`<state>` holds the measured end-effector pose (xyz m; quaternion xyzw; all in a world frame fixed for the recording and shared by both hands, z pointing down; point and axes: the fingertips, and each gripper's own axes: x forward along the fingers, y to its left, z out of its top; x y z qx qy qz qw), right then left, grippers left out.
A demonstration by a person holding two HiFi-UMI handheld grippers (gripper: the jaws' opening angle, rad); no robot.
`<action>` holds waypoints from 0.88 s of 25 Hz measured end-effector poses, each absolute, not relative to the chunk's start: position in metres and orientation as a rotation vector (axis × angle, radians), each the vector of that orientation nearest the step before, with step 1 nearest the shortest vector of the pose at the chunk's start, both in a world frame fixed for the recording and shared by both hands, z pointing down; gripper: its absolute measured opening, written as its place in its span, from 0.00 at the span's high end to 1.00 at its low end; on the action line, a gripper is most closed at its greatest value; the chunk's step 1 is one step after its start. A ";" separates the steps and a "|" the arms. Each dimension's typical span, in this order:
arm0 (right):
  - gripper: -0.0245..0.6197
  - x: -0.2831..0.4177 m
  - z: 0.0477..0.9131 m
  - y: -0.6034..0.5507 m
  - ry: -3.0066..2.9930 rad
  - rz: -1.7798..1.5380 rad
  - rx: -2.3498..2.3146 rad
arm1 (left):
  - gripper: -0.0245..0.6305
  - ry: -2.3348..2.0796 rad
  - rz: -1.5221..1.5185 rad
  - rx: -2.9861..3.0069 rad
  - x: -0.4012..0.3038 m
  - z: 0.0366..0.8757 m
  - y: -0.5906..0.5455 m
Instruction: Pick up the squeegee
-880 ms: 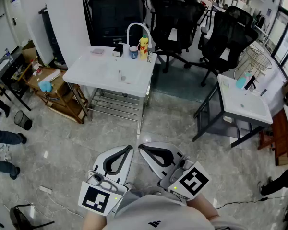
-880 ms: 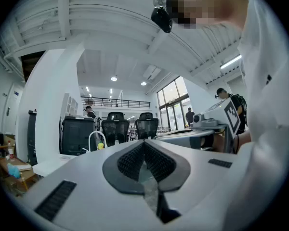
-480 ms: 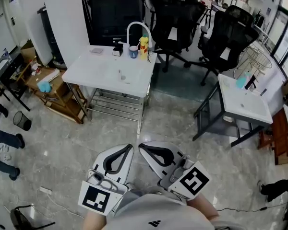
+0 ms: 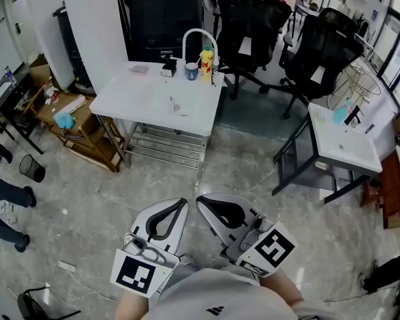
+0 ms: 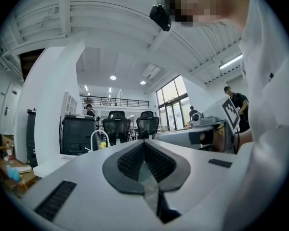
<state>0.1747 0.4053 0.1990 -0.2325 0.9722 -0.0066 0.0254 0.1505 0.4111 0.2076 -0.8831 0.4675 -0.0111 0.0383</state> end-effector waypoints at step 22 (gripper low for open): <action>0.95 0.129 0.203 0.338 3.004 -0.069 -0.726 | 0.94 1.511 -0.005 -2.706 0.094 0.213 0.351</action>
